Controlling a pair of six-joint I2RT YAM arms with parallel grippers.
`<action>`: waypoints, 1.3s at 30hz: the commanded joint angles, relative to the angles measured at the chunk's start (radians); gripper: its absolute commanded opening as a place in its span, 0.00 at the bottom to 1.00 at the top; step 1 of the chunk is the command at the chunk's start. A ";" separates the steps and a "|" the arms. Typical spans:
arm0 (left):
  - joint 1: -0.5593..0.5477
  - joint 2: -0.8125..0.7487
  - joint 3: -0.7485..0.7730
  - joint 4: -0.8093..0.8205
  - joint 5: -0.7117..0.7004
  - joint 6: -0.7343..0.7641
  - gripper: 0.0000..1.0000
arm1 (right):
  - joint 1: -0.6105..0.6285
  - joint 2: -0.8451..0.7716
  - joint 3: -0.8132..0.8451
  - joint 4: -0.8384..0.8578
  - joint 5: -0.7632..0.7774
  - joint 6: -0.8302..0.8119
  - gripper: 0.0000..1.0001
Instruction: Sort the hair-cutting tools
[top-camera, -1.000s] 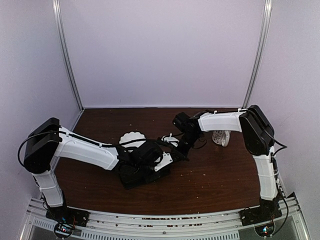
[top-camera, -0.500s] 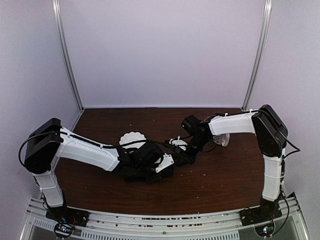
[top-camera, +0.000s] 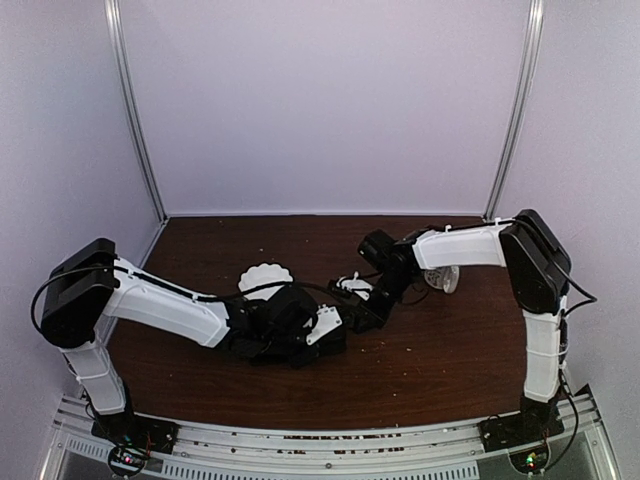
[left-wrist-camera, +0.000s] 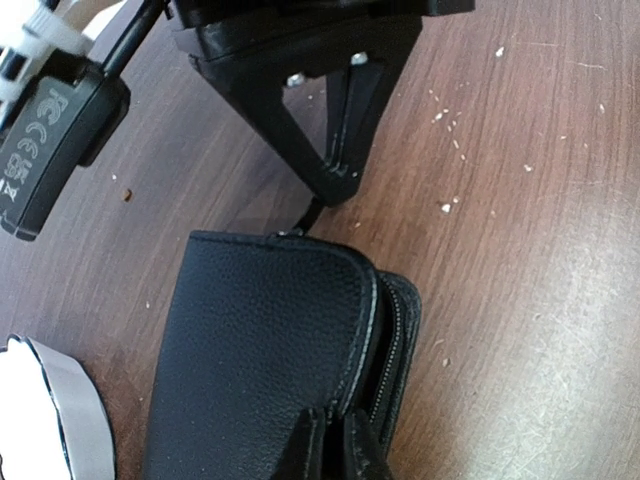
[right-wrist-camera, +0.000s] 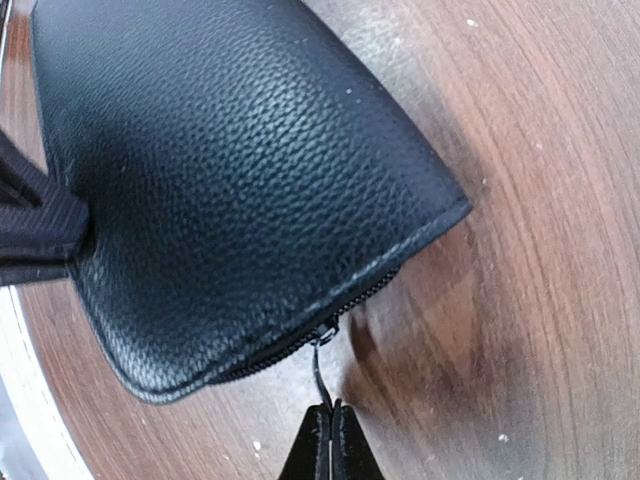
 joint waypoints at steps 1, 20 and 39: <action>0.041 0.001 -0.043 -0.059 -0.073 -0.039 0.00 | -0.001 0.045 0.083 -0.090 0.006 0.025 0.00; 0.049 0.052 -0.008 -0.088 -0.124 -0.058 0.00 | 0.078 -0.129 -0.138 -0.122 -0.028 -0.101 0.00; 0.032 -0.298 -0.072 -0.211 -0.185 -0.136 0.69 | -0.084 -0.051 0.007 -0.123 -0.042 -0.026 0.00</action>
